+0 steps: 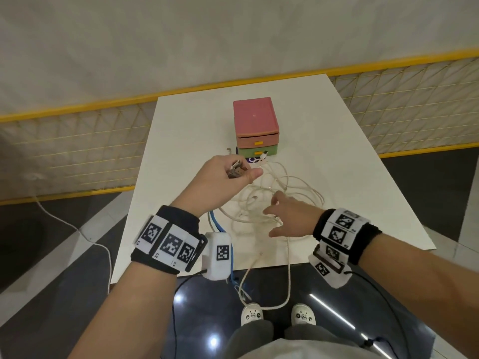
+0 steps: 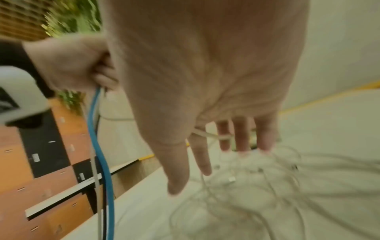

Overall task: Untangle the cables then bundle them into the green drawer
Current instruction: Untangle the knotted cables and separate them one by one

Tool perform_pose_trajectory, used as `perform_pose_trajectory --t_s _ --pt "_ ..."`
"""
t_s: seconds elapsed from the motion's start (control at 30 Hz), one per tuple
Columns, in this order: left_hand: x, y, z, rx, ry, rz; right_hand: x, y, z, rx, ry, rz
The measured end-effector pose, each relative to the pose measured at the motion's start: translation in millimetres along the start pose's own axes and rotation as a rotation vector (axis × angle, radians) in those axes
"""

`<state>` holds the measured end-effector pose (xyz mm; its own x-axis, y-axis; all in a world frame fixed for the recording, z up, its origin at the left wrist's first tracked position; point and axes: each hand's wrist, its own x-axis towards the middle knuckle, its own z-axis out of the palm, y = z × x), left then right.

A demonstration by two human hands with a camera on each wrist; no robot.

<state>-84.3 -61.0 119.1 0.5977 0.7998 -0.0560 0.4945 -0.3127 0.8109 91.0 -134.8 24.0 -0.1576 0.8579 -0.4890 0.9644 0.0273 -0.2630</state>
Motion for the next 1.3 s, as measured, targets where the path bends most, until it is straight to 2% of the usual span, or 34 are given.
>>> perform_pose_trajectory --t_s 0.07,0.13,0.2,0.23,0.3,0.47,0.57,0.63,0.83,0.9,1.0,1.07,1.13,1.23,1.3 --pt "-1.9 -0.3 3.1 -0.002 0.001 0.003 12.7 1.3 16.1 -0.007 0.163 -0.003" --pt "-2.9 -2.4 2.8 -0.024 0.022 -0.009 28.2 4.4 27.3 0.158 0.363 -0.034" --pt "-4.2 -4.4 -0.4 -0.07 0.052 -0.027 39.8 6.6 27.9 0.376 0.488 -0.083" --pt "-5.0 -5.7 -2.1 -0.081 0.068 -0.039 41.1 6.1 24.5 0.499 0.475 -0.101" --pt "-5.6 -10.5 -4.9 -0.063 0.088 -0.069 35.6 0.4 12.8 0.665 0.297 -0.146" --pt "-11.0 -21.0 -3.2 -0.014 0.057 -0.123 3.3 -27.3 -15.7 0.68 -0.379 -0.415" --pt "-14.7 -21.0 -0.4 -0.019 0.038 -0.133 -0.3 -23.5 -10.1 0.728 -0.563 -0.401" --pt "-16.2 -19.7 1.0 -0.019 0.03 -0.128 0.0 -22.6 -4.4 0.648 -0.553 -0.377" --pt "-18.3 -17.2 10.3 0.0 -0.037 -0.105 -2.9 -16.2 -14.1 0.259 -0.339 -0.291" --pt "-19.6 -15.5 15.3 0.013 -0.059 -0.081 -7.4 -17.2 -23.0 0.301 -0.298 -0.31" --pt "-21.1 -9.7 24.1 -0.044 -0.031 -0.025 -17.4 -28.2 -35.2 0.518 -0.244 -0.368" --pt "-21.5 -4.7 26.5 -0.115 0.035 0.013 -18.5 -39.2 -31.0 0.606 -0.3 -0.405" --pt "-21.2 0.7 24.2 -0.232 0.135 0.036 -13.9 -48.8 -7.8 0.615 -0.352 -0.42" --pt "-21.4 6.3 16.3 -0.437 0.229 0.03 -11.1 -54.9 38.6 0.593 -0.238 -0.375" --pt "-25.2 7.6 17.3 -0.452 0.229 0.056 -14.4 -53.2 53.0 0.664 -0.19 -0.362"
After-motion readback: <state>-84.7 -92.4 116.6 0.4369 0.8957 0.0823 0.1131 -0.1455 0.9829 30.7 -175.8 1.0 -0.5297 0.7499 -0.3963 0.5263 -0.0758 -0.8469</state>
